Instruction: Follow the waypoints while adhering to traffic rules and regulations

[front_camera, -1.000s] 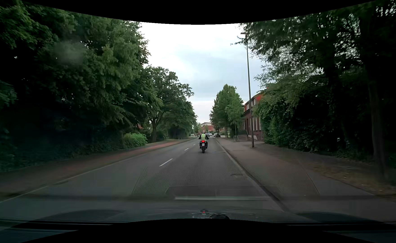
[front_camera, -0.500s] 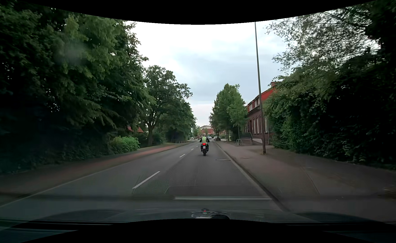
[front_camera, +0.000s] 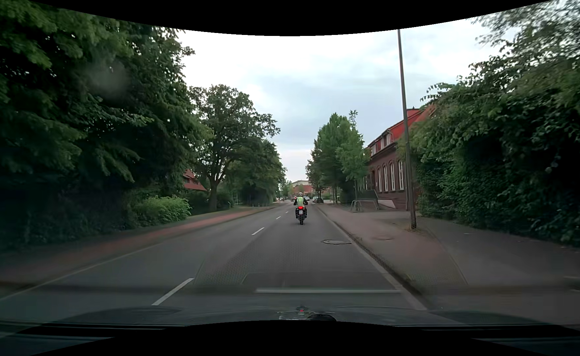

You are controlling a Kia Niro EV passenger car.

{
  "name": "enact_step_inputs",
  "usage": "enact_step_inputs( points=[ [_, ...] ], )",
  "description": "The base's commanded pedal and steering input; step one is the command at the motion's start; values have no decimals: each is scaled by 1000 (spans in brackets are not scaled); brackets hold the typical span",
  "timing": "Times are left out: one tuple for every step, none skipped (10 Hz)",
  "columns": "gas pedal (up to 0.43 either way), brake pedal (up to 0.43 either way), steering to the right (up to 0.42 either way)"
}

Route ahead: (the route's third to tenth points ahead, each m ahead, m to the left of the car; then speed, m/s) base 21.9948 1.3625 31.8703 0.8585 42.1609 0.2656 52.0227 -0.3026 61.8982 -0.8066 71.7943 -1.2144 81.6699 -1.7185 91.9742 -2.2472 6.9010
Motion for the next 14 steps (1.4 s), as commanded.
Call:
enact_step_inputs(
  points=[
    [130,0,1],
    [130,0,1],
    [130,0,1],
    [130,0,1],
    [130,0,1],
    [130,0,1],
    [130,0,1],
    [130,0,1],
    [130,0,1],
    [130,0,1],
    [130,0,1],
    [138,0,1],
    [138,0,1],
    [138,0,1]
  ],
)
